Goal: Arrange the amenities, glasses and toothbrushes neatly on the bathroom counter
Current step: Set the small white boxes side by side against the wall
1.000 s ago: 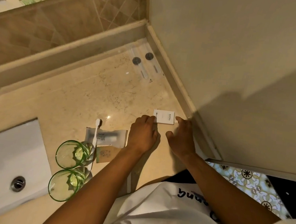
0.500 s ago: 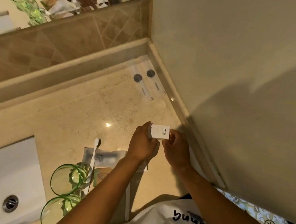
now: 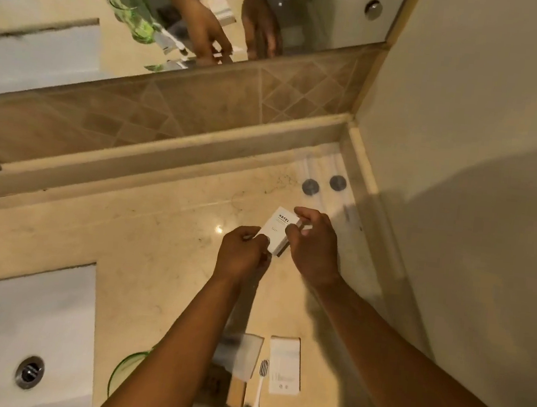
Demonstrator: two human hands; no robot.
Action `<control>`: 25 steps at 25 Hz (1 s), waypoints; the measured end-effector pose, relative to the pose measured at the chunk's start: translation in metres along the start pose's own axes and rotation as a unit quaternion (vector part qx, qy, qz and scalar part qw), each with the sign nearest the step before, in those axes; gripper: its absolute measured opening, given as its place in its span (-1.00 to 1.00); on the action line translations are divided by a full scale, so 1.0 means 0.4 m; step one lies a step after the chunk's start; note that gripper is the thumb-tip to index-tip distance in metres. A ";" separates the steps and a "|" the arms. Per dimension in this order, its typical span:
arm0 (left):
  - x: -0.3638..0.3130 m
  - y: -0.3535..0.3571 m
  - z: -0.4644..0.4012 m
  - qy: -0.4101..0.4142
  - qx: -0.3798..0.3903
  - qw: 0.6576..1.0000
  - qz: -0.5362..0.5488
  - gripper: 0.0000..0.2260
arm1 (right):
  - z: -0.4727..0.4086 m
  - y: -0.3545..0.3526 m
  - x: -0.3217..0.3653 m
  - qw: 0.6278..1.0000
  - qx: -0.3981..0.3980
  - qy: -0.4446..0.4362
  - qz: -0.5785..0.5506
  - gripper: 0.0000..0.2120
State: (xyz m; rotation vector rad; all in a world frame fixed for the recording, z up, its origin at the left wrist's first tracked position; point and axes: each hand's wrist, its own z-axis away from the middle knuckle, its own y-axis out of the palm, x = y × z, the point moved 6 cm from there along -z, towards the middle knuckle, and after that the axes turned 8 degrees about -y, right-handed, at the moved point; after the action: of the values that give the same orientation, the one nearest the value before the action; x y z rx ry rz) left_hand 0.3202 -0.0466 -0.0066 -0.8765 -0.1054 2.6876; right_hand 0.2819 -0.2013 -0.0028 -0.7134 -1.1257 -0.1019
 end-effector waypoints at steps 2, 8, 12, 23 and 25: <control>-0.047 -0.019 -0.041 0.034 -0.025 0.999 -0.026 -0.83 | -0.064 0.031 0.021 0.999 0.011 0.011 -0.041 -0.65; -0.131 -0.006 -0.128 0.054 -0.008 0.997 0.056 -0.81 | -0.176 0.070 0.050 0.994 -0.002 0.002 -0.113 -0.62; -0.164 0.010 -0.165 0.060 -0.036 0.988 0.138 -0.77 | -0.199 0.086 0.032 0.996 -0.019 -0.034 -0.082 -0.70; -0.226 0.060 -0.220 0.214 -0.064 0.966 -0.129 -0.66 | -0.268 0.114 0.021 0.998 0.002 -0.052 -0.029 -0.64; -0.237 0.065 -0.228 0.221 -0.070 0.956 -0.179 -0.65 | -0.276 0.115 0.018 0.998 0.003 -0.053 -0.016 -0.62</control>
State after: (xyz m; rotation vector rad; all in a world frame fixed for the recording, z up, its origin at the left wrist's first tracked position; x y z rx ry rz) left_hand 0.4391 -0.1035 -0.0311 -1.3367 -0.3222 2.1181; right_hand 0.3914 -0.2265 -0.0443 -0.7022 -1.2385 -0.0885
